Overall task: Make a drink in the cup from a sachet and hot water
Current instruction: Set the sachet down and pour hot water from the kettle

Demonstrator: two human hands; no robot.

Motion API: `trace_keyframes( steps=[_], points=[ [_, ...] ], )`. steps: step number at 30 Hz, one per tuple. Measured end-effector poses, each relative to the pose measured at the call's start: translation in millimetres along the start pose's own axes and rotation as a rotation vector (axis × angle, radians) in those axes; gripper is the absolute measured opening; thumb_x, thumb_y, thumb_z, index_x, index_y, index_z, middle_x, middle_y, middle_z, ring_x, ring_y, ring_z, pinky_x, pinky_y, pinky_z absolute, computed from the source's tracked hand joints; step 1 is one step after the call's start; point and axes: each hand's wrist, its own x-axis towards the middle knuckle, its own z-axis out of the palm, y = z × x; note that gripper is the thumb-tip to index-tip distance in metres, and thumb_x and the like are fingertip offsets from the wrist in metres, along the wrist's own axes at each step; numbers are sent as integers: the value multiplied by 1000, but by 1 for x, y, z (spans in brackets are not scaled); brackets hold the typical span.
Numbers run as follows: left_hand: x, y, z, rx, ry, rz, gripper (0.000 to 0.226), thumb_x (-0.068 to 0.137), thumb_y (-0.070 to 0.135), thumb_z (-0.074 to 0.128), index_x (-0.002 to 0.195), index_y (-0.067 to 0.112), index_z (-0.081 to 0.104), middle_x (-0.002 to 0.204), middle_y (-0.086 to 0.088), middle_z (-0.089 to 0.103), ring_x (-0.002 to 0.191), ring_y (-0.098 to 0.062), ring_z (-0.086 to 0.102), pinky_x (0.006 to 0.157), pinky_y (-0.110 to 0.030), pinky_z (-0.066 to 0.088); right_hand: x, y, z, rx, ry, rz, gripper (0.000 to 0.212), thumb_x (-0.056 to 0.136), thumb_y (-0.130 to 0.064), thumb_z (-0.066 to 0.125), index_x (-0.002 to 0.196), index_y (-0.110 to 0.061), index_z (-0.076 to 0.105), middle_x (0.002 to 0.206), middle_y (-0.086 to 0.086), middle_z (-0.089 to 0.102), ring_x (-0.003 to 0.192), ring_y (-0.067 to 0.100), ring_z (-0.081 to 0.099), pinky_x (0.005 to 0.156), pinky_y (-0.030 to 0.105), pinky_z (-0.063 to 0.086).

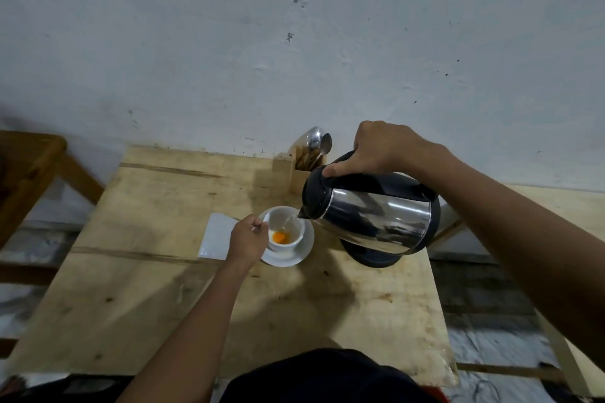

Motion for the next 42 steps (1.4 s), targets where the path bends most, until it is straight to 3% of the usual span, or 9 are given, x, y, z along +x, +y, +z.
trace_keyframes(
  steps=[9, 21, 32, 42],
  points=[
    [-3, 4, -1, -6, 3, -11, 31, 92, 18, 57, 63, 22, 48, 63, 2, 55, 72, -26, 58, 69, -31, 43, 9, -2, -7, -37, -18, -12, 72, 57, -87, 62, 64, -16, 52, 63, -1, 57, 61, 17, 55, 60, 32, 41],
    [-3, 7, -2, -11, -11, -26, 25, 92, 18, 58, 67, 21, 53, 75, -7, 61, 77, -28, 61, 70, -32, 45, 7, -2, -23, -92, 1, -59, 74, 60, -84, 65, 57, -12, 48, 55, 1, 51, 55, 19, 48, 56, 30, 34],
    [-4, 7, -2, -16, -3, -27, 23, 92, 18, 58, 69, 19, 54, 74, -5, 61, 76, -26, 60, 72, -37, 51, 6, -1, -29, -106, -8, -73, 73, 61, -83, 65, 58, -12, 48, 54, 0, 50, 53, 18, 46, 54, 30, 33],
    [-3, 7, -2, -9, -12, -27, 26, 93, 18, 56, 67, 20, 52, 70, -3, 58, 75, -25, 59, 69, -33, 47, 4, 5, -28, -91, -19, -48, 74, 59, -84, 64, 59, -13, 48, 54, -1, 49, 54, 17, 46, 57, 32, 35]
  ],
)
